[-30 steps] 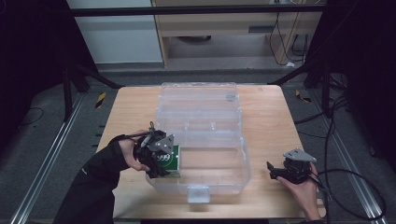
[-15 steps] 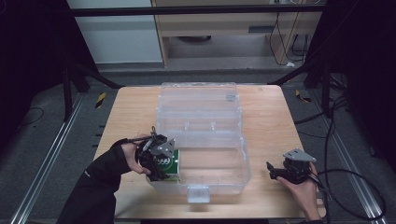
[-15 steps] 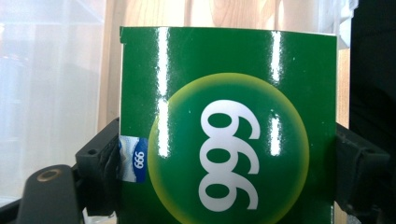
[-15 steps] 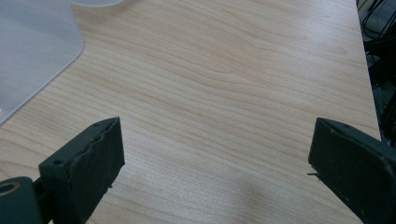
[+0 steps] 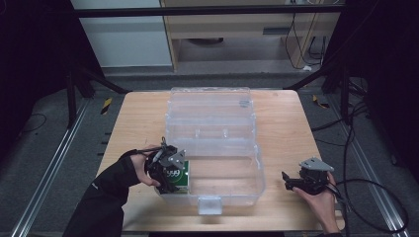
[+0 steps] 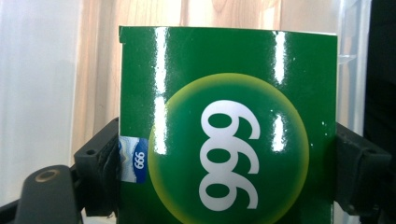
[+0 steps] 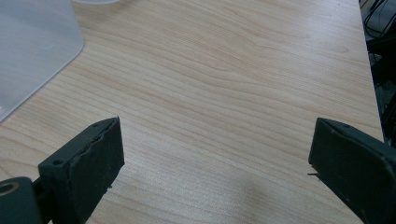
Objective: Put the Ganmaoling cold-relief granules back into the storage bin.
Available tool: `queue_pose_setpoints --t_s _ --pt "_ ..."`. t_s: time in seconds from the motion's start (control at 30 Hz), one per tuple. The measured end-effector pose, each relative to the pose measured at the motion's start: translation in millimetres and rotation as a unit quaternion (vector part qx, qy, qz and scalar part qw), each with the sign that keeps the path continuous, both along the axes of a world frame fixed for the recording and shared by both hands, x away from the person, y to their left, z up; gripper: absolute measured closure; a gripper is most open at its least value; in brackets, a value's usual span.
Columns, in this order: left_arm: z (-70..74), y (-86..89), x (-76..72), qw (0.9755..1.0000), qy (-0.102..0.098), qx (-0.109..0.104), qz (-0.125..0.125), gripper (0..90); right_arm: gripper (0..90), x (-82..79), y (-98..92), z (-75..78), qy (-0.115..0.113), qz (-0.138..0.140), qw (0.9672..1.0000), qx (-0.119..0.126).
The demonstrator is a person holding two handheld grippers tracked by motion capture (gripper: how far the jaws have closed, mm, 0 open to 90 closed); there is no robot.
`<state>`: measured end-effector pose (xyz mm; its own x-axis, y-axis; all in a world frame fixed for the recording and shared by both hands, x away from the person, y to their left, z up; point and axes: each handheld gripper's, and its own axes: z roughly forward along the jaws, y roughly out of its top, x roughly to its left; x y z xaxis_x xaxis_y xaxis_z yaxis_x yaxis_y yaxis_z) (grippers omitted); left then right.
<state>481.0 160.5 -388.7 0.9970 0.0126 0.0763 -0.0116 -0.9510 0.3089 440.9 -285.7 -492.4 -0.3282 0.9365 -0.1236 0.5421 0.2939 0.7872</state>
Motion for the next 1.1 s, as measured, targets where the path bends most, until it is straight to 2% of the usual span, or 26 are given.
queue_pose_setpoints --t_s 0.5,0.63,0.8,1.1 --pt "-11.0 -0.6 0.6 0.9999 -0.003 0.010 0.002 11.2 3.5 0.1 0.5 -0.4 0.002 0.001 1.0000 0.000" --pt "-3.4 3.8 0.1 0.9998 -0.007 -0.012 0.010 10.9 3.5 0.2 0.5 -0.6 0.003 0.003 1.0000 0.000" --pt "7.7 10.0 -2.5 0.9994 -0.018 -0.023 0.017 11.1 3.5 0.0 0.4 -0.2 0.001 0.002 1.0000 -0.002" --pt "27.6 33.9 -8.8 0.9957 -0.029 -0.070 0.053 15.0 3.5 -0.8 -0.7 0.6 -0.001 -0.003 1.0000 0.004"
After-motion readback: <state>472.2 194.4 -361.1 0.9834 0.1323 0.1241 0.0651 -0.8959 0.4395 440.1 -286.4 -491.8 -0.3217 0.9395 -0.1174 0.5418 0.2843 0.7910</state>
